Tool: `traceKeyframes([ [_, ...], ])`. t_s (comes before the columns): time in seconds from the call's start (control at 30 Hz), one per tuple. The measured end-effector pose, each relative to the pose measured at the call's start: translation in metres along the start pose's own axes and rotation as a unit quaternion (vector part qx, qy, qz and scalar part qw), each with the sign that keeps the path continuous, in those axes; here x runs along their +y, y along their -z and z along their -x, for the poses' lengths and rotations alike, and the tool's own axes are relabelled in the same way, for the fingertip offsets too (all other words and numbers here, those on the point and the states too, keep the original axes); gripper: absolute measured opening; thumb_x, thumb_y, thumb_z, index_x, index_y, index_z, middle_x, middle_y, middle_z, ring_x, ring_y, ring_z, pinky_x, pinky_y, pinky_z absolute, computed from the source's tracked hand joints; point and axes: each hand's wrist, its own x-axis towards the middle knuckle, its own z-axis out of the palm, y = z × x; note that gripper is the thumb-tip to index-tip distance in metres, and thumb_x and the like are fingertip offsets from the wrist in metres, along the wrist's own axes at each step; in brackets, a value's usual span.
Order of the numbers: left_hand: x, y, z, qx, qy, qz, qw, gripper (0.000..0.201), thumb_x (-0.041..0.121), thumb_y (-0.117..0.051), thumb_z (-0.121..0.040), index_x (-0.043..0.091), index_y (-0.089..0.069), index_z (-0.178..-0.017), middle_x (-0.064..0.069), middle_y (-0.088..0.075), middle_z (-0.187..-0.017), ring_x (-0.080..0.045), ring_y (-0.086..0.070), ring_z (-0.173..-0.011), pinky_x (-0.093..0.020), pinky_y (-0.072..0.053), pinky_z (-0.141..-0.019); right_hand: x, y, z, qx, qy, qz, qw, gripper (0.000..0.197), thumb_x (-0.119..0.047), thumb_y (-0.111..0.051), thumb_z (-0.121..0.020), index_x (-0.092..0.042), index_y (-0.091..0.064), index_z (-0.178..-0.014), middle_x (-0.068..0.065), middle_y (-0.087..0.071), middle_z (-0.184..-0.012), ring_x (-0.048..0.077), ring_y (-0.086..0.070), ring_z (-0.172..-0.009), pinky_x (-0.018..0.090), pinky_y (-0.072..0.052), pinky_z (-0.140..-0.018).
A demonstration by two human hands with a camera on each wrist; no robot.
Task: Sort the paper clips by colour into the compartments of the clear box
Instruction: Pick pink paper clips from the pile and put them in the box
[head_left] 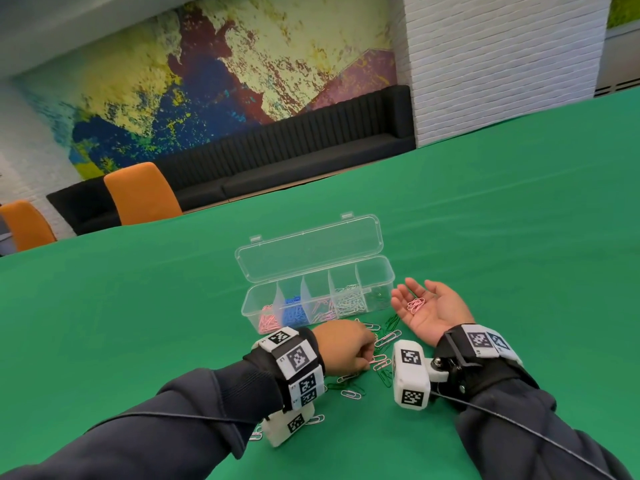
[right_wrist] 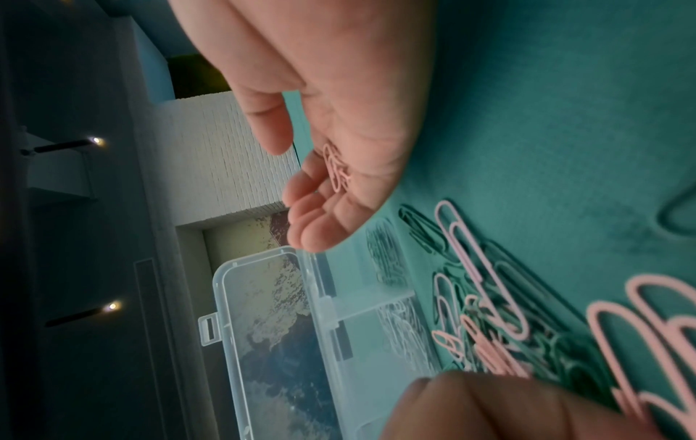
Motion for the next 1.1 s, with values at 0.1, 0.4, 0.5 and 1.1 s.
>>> traceKeyframes([
  [0.1, -0.001, -0.002, 0.000, 0.000, 0.001, -0.006, 1.000, 0.009, 0.014, -0.055, -0.089, 0.007, -0.061, -0.091, -0.011, -0.064, -0.094, -0.020, -0.050, -0.078, -0.024, -0.033, -0.066, 0.000, 0.000, 0.001, 0.000, -0.001, 0.001, 1.000, 0.036, -0.023, -0.032, -0.098, -0.003, -0.056, -0.081, 0.014, -0.061, -0.061, 0.025, -0.056, -0.070, 0.030, -0.056, -0.048],
  [0.4, -0.017, 0.016, 0.001, 0.114, 0.066, 0.183, 0.974, 0.010, 0.018, -0.056, -0.092, 0.016, -0.056, -0.082, 0.009, -0.055, -0.074, -0.005, -0.050, -0.064, -0.012, -0.042, -0.061, 0.006, 0.001, -0.001, -0.012, -0.057, 0.062, 0.996, 0.036, -0.025, -0.033, -0.098, -0.002, -0.056, -0.083, 0.016, -0.062, -0.065, 0.028, -0.065, -0.056, 0.035, -0.056, -0.050],
  [0.5, -0.018, 0.028, -0.002, 0.180, 0.087, 0.331, 0.922, 0.015, 0.015, -0.057, -0.092, 0.019, -0.055, -0.077, 0.008, -0.060, -0.071, -0.001, -0.051, -0.053, -0.012, -0.043, -0.053, 0.009, -0.002, 0.000, -0.023, -0.085, 0.087, 0.992, 0.036, -0.027, -0.034, -0.097, -0.001, -0.056, -0.085, 0.020, -0.061, -0.077, 0.031, -0.065, -0.067, 0.040, -0.056, -0.052],
  [1.1, 0.001, 0.007, -0.009, 0.003, 0.013, 0.114, 0.993, 0.013, 0.015, -0.063, -0.087, 0.010, -0.066, -0.098, -0.005, -0.070, -0.097, -0.007, -0.053, -0.076, -0.009, -0.036, -0.061, -0.005, -0.004, 0.004, 0.005, 0.022, -0.050, 0.999, 0.022, -0.001, -0.029, -0.095, 0.000, -0.051, -0.095, 0.021, -0.056, -0.092, 0.033, -0.059, -0.085, 0.037, -0.056, -0.052],
])
